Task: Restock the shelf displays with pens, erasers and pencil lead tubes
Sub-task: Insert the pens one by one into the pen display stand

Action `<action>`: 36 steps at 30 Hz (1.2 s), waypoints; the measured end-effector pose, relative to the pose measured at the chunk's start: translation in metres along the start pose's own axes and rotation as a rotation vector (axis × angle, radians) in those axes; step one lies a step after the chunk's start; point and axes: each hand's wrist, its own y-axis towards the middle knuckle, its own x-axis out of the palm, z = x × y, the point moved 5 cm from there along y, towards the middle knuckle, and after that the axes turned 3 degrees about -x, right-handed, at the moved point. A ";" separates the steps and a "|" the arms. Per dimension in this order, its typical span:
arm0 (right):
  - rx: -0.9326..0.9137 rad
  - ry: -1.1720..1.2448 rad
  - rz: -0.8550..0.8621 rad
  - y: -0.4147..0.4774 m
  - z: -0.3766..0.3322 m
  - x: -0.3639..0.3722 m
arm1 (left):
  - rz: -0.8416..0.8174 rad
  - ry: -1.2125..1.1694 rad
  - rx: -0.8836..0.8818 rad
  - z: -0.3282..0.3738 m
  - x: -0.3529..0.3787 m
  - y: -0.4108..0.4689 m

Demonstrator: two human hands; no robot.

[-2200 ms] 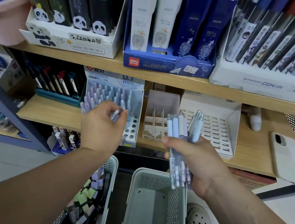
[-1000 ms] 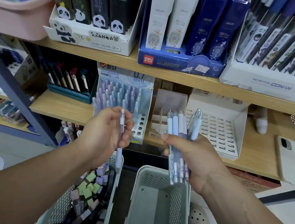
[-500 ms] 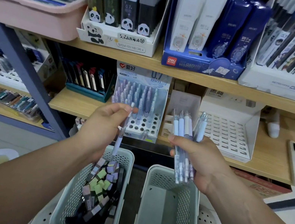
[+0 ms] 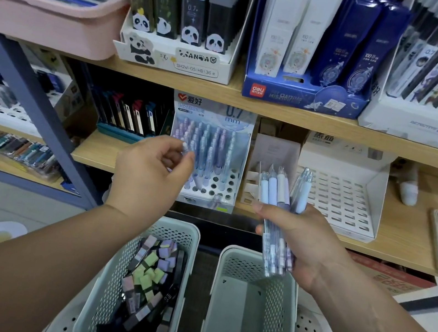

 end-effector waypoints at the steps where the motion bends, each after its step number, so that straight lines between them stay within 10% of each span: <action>1: 0.000 0.002 0.002 0.000 0.000 -0.001 | 0.001 0.001 -0.017 -0.001 0.003 0.002; 26: -0.017 0.034 -0.080 0.000 -0.011 -0.016 | -0.170 0.296 -0.132 -0.010 0.055 0.016; 33: -0.030 0.001 -0.124 -0.002 -0.006 -0.011 | -0.162 0.028 -0.285 0.021 0.037 0.002; 36: -0.054 -0.016 -0.165 -0.005 0.000 -0.002 | -0.444 -0.264 -0.464 0.040 0.050 -0.031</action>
